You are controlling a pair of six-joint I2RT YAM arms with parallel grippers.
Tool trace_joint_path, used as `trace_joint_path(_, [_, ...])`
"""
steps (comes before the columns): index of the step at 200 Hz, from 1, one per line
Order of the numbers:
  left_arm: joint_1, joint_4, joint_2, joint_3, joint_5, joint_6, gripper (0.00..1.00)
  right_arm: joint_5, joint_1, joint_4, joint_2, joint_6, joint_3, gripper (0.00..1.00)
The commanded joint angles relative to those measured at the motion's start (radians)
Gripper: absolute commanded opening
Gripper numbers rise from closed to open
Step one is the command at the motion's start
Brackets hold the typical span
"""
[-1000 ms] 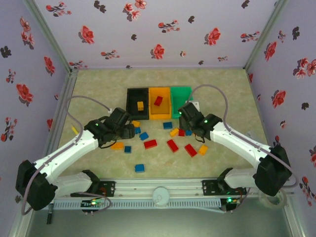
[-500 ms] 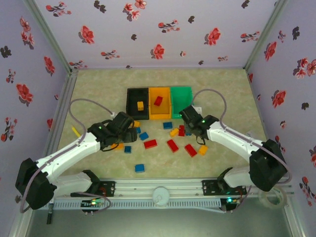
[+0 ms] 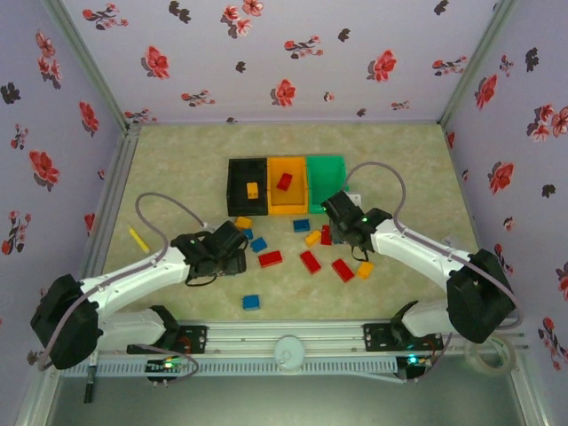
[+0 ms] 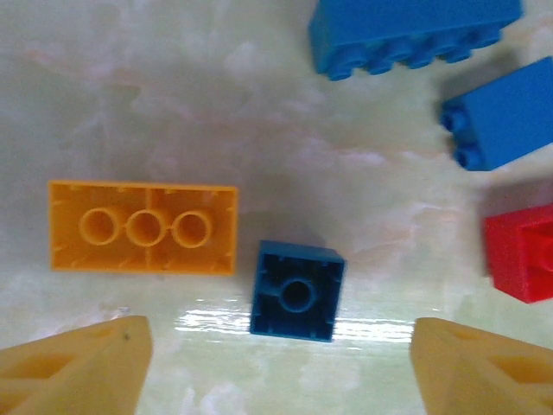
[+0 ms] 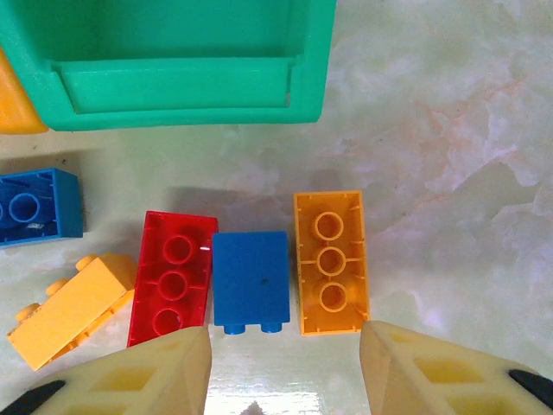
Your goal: Sort the legos into containers by color
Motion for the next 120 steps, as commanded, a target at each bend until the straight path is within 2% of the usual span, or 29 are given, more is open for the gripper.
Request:
trace_joint_path(1, [-0.005, -0.068, -0.032, -0.013, -0.084, -0.083, 0.86, -0.001, -0.004, 0.004, -0.014, 0.017, -0.012, 0.5])
trace_joint_path(26, [0.029, -0.089, -0.07, -0.023, -0.107, -0.062, 0.92, -0.003, -0.004, 0.003, -0.014, 0.018, -0.012, 0.5])
trace_joint_path(53, [0.093, -0.081, -0.084, -0.034, -0.074, 0.033, 0.96, -0.003, -0.004, 0.001, -0.014, 0.021, -0.012, 0.5])
trace_joint_path(73, [0.148, -0.05, -0.062, -0.045, -0.004, 0.11, 0.96, -0.003, -0.004, 0.003, -0.013, 0.024, -0.013, 0.51])
trace_joint_path(120, [0.239, 0.025, -0.019, -0.075, 0.052, 0.181, 0.95, -0.003, -0.004, 0.004, -0.014, 0.039, -0.019, 0.5])
